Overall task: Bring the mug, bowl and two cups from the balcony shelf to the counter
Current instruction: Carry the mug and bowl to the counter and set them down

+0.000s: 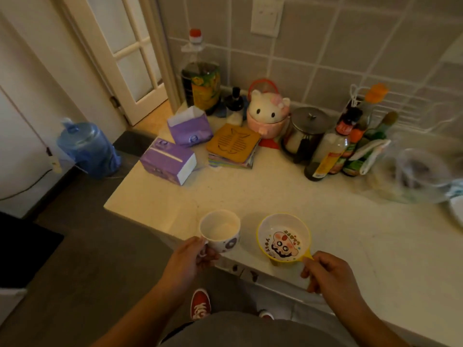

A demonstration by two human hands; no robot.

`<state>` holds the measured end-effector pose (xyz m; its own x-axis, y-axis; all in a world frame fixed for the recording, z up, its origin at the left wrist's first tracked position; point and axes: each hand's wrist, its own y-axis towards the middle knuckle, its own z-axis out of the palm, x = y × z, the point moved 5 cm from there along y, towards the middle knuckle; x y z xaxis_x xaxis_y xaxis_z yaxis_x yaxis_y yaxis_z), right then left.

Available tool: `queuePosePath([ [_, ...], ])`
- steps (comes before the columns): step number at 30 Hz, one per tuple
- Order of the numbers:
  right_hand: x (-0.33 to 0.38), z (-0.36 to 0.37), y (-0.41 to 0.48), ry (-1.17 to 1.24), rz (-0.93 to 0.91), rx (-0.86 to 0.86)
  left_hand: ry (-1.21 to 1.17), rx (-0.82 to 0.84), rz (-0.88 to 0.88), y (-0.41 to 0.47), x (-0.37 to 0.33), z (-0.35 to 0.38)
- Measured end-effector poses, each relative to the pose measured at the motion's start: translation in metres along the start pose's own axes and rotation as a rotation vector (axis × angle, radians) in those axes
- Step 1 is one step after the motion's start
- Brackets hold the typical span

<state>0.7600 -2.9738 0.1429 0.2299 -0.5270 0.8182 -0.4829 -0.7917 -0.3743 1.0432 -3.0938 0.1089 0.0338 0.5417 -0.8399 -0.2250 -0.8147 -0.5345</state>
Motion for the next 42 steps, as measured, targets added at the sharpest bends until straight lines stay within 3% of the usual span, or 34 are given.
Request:
queuePosePath([
  [5,0.018,0.018,0.001,0.045,0.052,-0.127,0.275,0.101,0.06,0.048,-0.027,-0.01],
  [17,0.023,0.03,-0.006,0.1,0.148,-0.343,0.283,0.203,0.094,0.118,-0.043,0.002],
  [25,0.02,0.031,-0.003,0.101,0.179,-0.384,0.292,0.249,0.059,0.141,-0.042,0.014],
  [32,0.02,0.025,-0.001,0.095,0.177,-0.383,0.331,0.213,0.044,0.155,-0.044,0.019],
  [42,0.016,0.012,0.009,0.085,0.156,-0.376,0.616,0.056,0.265,0.16,-0.057,0.028],
])
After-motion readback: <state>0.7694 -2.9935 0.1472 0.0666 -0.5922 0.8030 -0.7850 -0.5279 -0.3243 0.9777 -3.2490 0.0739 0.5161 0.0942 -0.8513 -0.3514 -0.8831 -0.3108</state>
